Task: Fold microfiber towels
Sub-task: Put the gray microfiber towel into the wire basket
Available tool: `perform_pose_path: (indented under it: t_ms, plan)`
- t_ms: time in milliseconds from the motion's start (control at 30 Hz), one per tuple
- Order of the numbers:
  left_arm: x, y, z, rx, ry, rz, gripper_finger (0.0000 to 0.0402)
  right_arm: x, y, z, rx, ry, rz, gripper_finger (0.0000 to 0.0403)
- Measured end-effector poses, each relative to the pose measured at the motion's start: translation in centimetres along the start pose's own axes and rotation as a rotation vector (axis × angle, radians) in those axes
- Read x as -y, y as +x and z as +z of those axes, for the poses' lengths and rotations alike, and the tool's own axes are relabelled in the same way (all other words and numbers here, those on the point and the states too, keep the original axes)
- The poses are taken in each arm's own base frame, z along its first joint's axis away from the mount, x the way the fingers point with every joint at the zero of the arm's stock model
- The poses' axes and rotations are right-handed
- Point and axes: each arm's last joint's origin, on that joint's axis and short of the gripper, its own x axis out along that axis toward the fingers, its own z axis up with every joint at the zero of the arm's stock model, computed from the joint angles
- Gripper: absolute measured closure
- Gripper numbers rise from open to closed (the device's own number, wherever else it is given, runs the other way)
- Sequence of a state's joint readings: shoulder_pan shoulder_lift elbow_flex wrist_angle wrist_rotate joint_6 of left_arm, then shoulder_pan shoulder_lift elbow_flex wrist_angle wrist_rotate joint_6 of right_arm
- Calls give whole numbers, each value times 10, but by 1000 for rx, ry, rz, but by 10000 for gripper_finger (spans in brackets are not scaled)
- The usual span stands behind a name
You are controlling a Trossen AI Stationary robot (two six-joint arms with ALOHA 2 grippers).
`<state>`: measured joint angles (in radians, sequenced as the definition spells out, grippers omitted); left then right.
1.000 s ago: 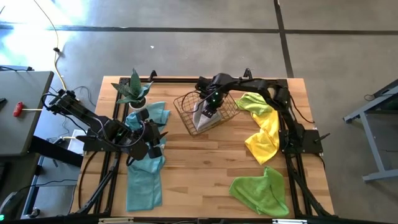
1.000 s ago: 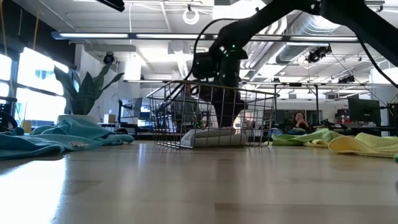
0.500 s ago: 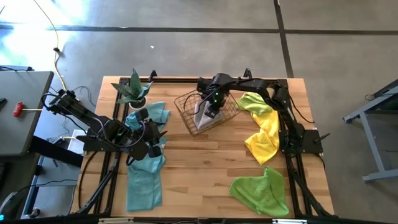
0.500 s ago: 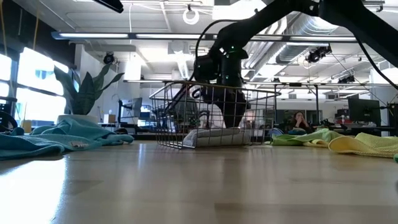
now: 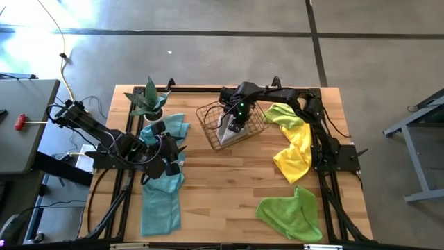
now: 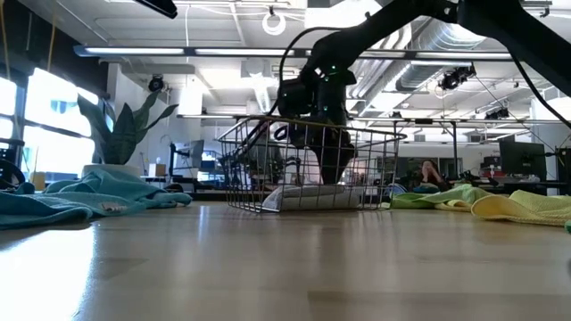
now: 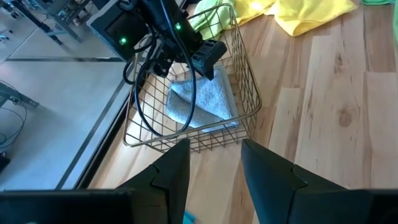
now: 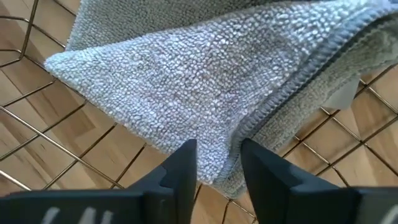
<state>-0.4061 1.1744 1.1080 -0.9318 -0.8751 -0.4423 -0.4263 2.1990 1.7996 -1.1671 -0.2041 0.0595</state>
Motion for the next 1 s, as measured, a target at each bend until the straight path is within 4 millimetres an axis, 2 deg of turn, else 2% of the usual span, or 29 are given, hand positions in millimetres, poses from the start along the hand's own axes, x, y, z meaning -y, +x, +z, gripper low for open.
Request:
perform_pose_path:
  t_ms: [267, 533, 833, 1000]
  plan:
    - [0, 0, 0, 1, 0, 2, 268, 0, 0, 0, 3, -16, 10, 395]
    - [0, 0, 0, 0, 0, 1, 268, -1, -4, 2, 17, -19, 10, 401]
    - [0, 0, 0, 0, 0, -1, 268, -12, -47, 28, 267, -97, 20, 402]
    - [0, 0, -1, -7, 8, 2, 268, -16, -63, 40, 400, -152, 28, 402]
